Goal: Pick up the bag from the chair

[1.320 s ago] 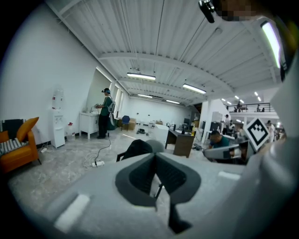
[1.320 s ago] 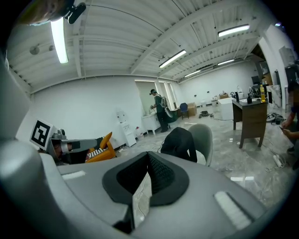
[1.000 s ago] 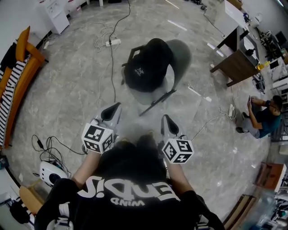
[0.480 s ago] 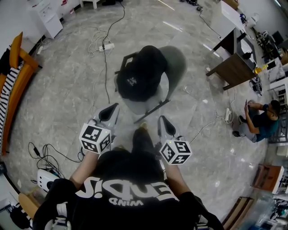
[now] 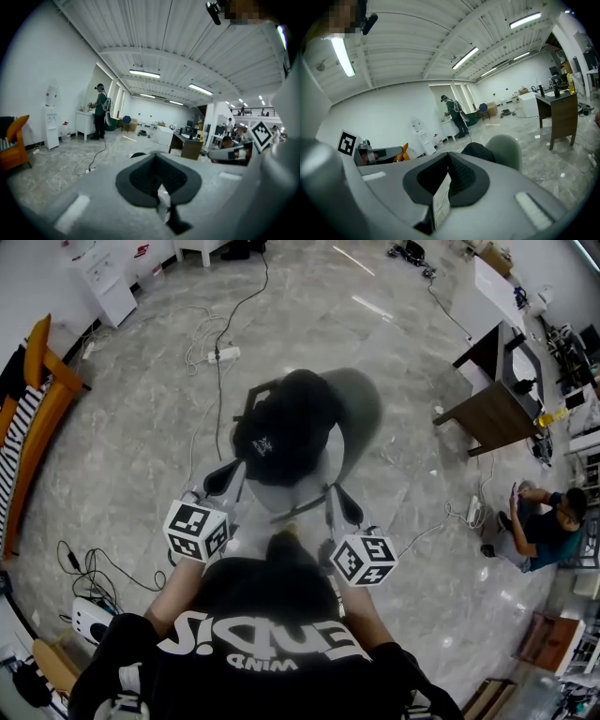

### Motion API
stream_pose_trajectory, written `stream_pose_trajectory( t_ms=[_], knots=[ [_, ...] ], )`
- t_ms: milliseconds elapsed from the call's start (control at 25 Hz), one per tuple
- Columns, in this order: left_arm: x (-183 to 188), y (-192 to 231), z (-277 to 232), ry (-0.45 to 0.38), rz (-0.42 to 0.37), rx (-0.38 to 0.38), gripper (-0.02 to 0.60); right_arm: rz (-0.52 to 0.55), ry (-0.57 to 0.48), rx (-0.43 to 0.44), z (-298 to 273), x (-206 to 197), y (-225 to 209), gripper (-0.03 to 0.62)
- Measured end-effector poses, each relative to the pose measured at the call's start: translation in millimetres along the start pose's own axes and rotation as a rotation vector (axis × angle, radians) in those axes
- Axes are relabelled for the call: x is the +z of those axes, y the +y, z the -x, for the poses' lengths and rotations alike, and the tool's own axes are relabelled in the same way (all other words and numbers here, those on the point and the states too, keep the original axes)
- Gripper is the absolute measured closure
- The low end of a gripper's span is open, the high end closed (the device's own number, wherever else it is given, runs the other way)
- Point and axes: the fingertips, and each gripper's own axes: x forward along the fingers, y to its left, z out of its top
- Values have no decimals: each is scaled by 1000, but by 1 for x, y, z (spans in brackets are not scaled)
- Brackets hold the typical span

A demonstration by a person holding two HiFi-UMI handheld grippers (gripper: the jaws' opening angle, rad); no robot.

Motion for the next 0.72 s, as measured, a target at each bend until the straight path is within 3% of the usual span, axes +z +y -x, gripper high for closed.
stream_pose_trajectory(
  t_ms=[320, 720],
  knots=[
    [32, 6, -77, -23, 10, 89, 580, 8, 40, 68, -48, 37, -61, 594],
    [54, 47, -118, -31, -11, 60, 580, -28, 17, 43, -100, 57, -67, 592]
  ],
)
